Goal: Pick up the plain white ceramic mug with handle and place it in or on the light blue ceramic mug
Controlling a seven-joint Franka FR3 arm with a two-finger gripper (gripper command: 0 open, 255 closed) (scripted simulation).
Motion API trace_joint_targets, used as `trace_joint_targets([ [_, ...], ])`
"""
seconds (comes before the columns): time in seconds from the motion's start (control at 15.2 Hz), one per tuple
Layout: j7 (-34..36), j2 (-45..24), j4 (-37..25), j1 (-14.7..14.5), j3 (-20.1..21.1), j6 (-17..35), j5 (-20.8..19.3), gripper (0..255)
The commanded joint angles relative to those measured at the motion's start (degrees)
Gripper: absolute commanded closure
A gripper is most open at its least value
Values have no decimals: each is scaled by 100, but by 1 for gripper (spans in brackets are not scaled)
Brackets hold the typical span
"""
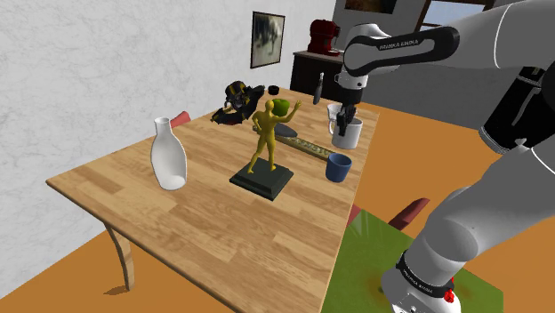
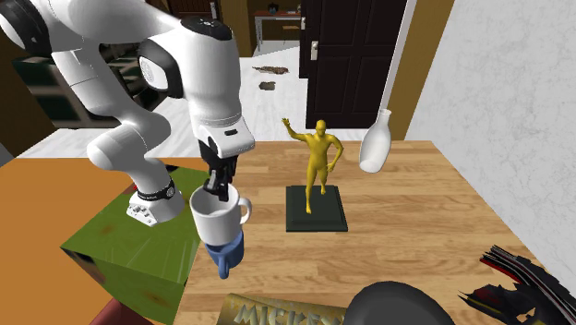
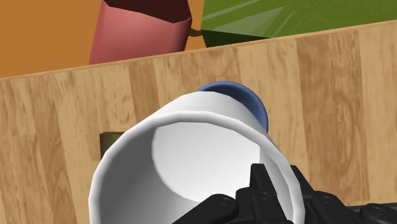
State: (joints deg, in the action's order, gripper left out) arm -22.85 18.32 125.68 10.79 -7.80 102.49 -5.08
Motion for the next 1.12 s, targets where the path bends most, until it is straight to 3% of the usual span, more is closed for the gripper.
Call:
trace_joint_targets([
  [0.0, 17, -15, 144, -3, 1, 163, 0, 255],
  [0.59, 38, -182, 719, 6, -30, 905, -13, 255],
  [1.06, 38, -182, 719, 7, -29, 905, -12, 255],
])
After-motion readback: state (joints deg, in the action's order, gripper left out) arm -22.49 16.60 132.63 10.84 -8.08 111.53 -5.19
